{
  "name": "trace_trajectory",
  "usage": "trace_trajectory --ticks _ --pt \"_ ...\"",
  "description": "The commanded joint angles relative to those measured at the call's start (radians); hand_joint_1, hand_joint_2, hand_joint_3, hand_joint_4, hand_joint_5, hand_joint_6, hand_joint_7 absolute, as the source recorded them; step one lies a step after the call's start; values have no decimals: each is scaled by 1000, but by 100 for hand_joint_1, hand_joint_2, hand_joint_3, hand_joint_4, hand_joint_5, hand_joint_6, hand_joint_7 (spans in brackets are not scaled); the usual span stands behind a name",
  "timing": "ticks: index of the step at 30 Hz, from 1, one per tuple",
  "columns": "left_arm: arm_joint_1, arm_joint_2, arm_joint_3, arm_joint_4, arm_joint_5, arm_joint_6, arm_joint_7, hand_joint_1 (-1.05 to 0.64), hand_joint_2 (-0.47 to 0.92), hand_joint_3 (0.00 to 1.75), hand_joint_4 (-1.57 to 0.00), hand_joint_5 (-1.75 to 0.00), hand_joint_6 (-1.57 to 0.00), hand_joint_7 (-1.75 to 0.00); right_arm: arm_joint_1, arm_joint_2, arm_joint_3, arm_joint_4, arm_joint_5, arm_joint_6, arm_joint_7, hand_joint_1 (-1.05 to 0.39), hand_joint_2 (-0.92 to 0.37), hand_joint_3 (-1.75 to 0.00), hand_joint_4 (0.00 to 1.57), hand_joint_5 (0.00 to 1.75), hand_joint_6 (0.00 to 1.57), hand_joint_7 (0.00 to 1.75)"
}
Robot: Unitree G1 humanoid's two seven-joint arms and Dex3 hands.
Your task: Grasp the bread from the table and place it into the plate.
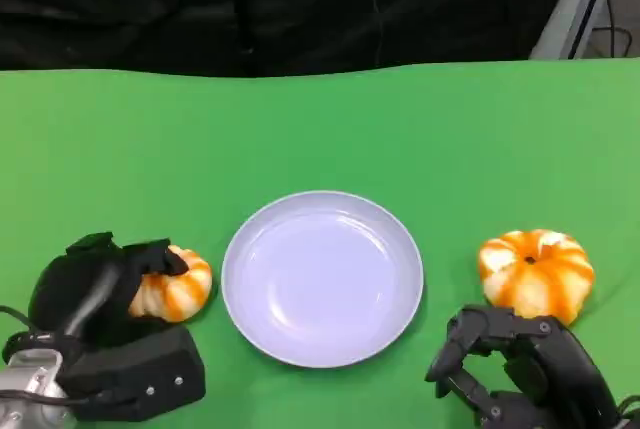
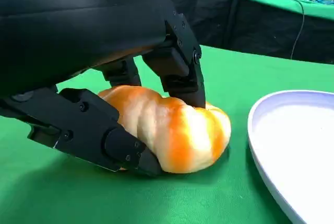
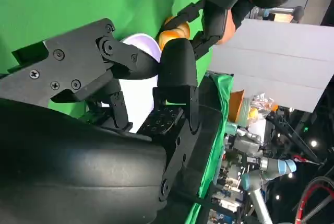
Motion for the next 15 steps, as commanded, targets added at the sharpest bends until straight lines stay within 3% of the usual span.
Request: trace_trajectory --ticks 1,15 --pt "13 3 -8 19 2 -1 -4 -7 92 4 -58 -154 -81 -99 0 -11 -8 -10 3 -10 -5 -13 -70 -74 76 151 84 113" --pt "12 3 -8 20 2 -1 -4 -7 92 4 -58 -154 -81 -100 0 -11 -8 -10 3 -10 -5 -13 -70 -74 76 151 84 113"
